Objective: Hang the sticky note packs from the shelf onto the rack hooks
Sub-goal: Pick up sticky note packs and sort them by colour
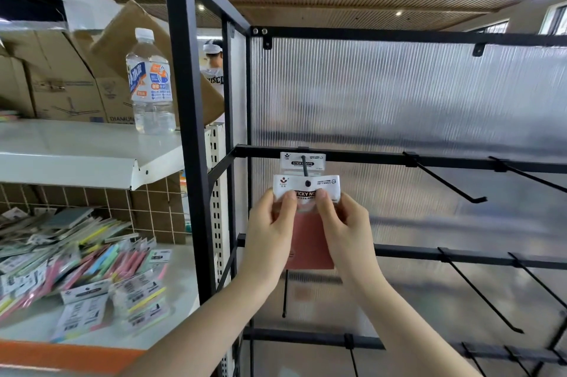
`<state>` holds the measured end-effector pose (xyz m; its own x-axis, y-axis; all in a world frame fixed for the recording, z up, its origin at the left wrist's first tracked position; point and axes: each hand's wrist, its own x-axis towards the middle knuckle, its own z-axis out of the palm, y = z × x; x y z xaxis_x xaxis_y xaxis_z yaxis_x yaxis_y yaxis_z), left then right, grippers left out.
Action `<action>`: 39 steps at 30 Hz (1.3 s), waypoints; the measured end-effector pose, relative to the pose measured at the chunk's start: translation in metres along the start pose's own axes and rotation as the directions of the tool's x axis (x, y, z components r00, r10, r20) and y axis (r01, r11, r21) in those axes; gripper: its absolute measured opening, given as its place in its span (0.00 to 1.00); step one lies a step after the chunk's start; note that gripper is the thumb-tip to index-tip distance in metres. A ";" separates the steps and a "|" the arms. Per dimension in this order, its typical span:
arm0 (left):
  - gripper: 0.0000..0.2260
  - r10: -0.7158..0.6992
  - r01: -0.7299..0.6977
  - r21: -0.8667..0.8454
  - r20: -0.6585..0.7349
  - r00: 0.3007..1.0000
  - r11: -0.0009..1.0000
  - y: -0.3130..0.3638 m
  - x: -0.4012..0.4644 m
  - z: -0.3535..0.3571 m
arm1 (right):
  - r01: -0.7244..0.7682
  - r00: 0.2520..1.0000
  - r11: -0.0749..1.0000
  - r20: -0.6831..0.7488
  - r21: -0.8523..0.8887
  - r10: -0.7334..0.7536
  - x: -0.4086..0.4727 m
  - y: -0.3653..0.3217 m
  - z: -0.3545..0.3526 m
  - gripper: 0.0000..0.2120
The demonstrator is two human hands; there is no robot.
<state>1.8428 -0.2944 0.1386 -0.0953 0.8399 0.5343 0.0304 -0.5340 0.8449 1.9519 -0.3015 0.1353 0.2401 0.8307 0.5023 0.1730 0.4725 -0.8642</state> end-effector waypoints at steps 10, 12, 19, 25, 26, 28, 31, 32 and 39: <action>0.10 -0.030 0.027 0.072 0.029 0.999 0.997 -0.016 0.012 0.004 | -0.039 0.999 0.998 0.000 -0.054 0.039 0.019 0.013 -0.002 0.16; 0.11 -0.053 0.053 0.089 -0.001 0.999 0.995 -0.022 0.018 0.006 | -0.053 0.999 0.995 0.006 -0.081 0.054 0.025 0.018 -0.001 0.17; 0.14 -0.271 0.279 0.196 -0.067 0.960 0.940 -0.050 0.053 0.022 | -0.109 0.994 0.985 -0.023 -0.135 0.107 0.062 0.040 0.004 0.14; 0.20 -0.285 0.336 0.233 -0.230 0.931 0.912 -0.077 0.078 0.019 | -0.230 0.973 0.947 -0.075 -0.223 0.219 0.087 0.058 0.004 0.21; 0.21 -0.295 0.349 0.242 -0.232 0.927 0.905 -0.081 0.080 0.017 | -0.244 0.970 0.940 -0.074 -0.237 0.233 0.089 0.061 0.003 0.21; 0.21 -0.315 0.367 0.246 -0.227 0.922 0.897 -0.088 0.081 0.015 | -0.266 0.964 0.930 -0.080 -0.255 0.253 0.091 0.067 0.001 0.21; 0.18 -0.340 0.387 0.291 -0.200 0.919 0.875 -0.096 0.076 0.013 | -0.278 0.961 0.917 -0.084 -0.288 0.265 0.090 0.075 -0.003 0.16; 0.16 -0.350 0.391 0.304 -0.184 0.919 0.869 -0.098 0.072 0.013 | -0.277 0.961 0.910 -0.073 -0.309 0.268 0.088 0.078 -0.004 0.14; 0.05 -0.461 0.451 0.503 -0.114 0.880 0.737 -0.112 0.029 0.010 | -0.338 0.931 0.856 -0.006 -0.392 0.365 0.053 0.107 -0.008 0.09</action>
<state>1.8468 -0.2094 0.0598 -0.2110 0.9744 0.0777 0.4801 0.0341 0.8766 1.9906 -0.2097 0.0696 0.2926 0.9440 0.1527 0.4417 0.0082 -0.8971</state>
